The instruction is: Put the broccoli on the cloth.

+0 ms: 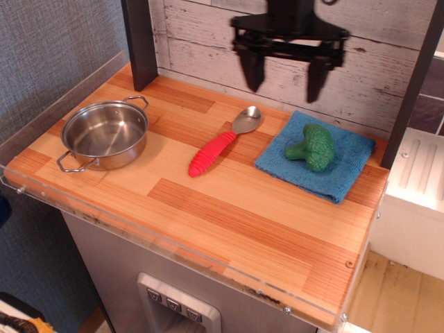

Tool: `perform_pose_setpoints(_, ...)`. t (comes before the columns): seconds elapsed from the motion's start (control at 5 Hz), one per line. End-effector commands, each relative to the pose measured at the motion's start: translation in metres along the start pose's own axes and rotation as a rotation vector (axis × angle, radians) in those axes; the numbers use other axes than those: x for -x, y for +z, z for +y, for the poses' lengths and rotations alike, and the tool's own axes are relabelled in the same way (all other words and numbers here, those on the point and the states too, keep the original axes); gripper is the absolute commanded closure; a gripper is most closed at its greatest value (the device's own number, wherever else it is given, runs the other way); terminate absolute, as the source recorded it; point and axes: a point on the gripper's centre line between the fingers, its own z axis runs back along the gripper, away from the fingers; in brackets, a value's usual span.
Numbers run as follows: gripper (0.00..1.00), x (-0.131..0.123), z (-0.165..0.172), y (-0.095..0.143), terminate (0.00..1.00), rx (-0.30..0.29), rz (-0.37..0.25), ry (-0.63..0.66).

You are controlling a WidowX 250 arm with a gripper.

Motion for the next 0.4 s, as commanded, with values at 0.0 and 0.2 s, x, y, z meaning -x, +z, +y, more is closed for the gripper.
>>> perform_pose_setpoints(0.0,0.0,0.0153,0.0271,0.0058,0.0,-0.03,0.022,-0.057)
perform_pose_setpoints(0.2,0.0,0.0174,0.0325,0.0023,0.0,-0.034,0.031,-0.067)
